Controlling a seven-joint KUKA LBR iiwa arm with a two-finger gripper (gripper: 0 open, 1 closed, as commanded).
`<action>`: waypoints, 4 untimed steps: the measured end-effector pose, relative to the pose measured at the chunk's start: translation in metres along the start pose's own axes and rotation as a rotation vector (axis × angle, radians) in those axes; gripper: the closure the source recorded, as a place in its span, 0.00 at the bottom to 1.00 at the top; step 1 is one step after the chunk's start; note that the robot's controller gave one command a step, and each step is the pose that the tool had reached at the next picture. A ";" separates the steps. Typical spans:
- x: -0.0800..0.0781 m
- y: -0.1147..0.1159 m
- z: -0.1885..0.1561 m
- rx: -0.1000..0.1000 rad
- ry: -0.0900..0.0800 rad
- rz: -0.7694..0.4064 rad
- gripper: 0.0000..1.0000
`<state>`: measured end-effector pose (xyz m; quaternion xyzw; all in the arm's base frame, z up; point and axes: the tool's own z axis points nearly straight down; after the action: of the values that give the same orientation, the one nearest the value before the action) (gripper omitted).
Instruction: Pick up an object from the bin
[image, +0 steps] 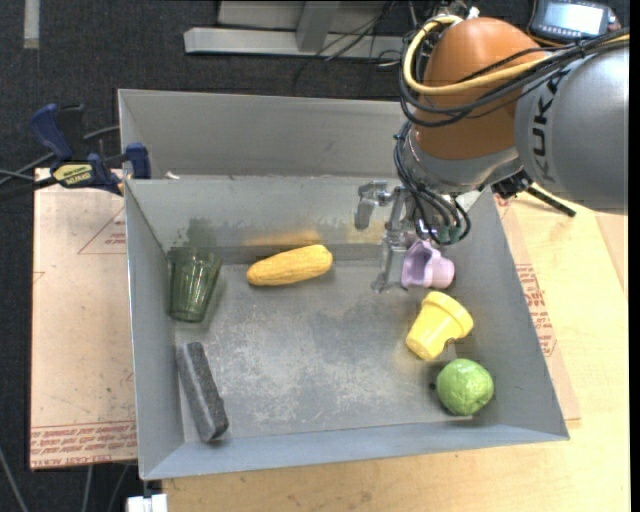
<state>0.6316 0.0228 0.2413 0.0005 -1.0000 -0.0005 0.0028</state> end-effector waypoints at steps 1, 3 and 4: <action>-0.001 0.000 -0.005 0.000 -0.008 0.000 0.00; 0.011 -0.065 0.067 0.003 -0.008 0.062 0.00; 0.018 -0.074 0.087 -0.003 -0.012 -0.006 0.00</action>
Offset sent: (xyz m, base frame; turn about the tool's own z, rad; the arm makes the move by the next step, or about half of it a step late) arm -0.0122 -0.1374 -0.1203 -0.0598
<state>0.6128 -0.0514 0.1541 0.0035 -1.0000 -0.0019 -0.0035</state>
